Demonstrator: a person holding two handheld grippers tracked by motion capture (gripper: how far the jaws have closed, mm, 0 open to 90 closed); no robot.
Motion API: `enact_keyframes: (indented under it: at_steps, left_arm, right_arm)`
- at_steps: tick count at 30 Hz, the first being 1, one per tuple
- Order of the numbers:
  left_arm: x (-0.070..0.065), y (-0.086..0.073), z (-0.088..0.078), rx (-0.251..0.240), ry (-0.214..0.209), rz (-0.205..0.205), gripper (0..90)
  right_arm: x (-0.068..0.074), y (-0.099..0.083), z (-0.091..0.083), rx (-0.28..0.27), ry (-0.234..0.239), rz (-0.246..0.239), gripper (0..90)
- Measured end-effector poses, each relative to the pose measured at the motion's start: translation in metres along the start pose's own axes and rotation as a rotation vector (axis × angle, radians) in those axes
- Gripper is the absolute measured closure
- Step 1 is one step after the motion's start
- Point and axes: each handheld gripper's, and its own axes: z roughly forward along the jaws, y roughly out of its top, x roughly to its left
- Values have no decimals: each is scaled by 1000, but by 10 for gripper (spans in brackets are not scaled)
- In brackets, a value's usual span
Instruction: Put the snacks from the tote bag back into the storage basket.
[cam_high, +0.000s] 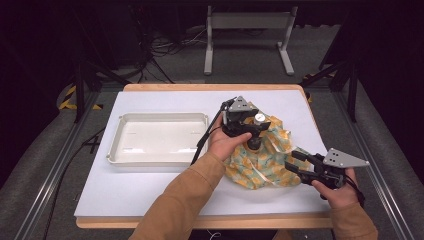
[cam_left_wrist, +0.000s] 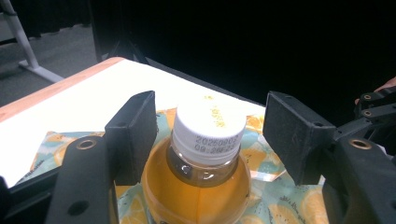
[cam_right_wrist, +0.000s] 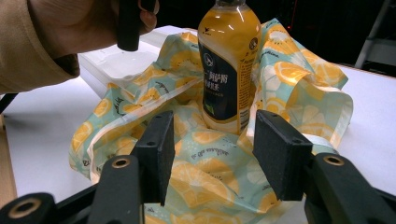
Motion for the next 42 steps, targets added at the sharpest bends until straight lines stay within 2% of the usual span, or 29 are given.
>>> enact_keyframes:
  at_steps: [13, 14, 17, 20, 21, 24, 31, 36, 42]
  left_arm:
    - [0, -4, 1, 5, 36, -2, 469]
    - [-1, -5, 1, 5, 36, -14, 480]
    - [-1, -6, 0, -5, 43, -7, 529]
    - [-3, -5, -1, -11, 58, 25, 563]
    - [-2, -5, -1, -16, 46, 47, 574]
    - [-2, -6, -1, -19, 47, 47, 581]
    - [-2, -3, -4, -15, 13, 63, 583]
    - [-4, 4, -8, -20, -17, 86, 583]
    - [-8, 15, -16, -37, -49, 89, 583]
  right_arm:
    - [0, 0, 0, 7, 0, 5, 505]
    - [0, 0, 0, 6, 0, 5, 506]
    - [0, 0, 0, 4, 2, 4, 506]
    - [0, 0, 0, 6, 0, 6, 508]
    - [0, 0, 0, 7, 2, 6, 508]
    - [0, 0, 0, 8, 1, 5, 509]
    - [0, 0, -1, 4, 0, 6, 510]
    - [0, 0, 0, 7, 0, 7, 510]
    - [0, 0, 0, 9, 1, 8, 510]
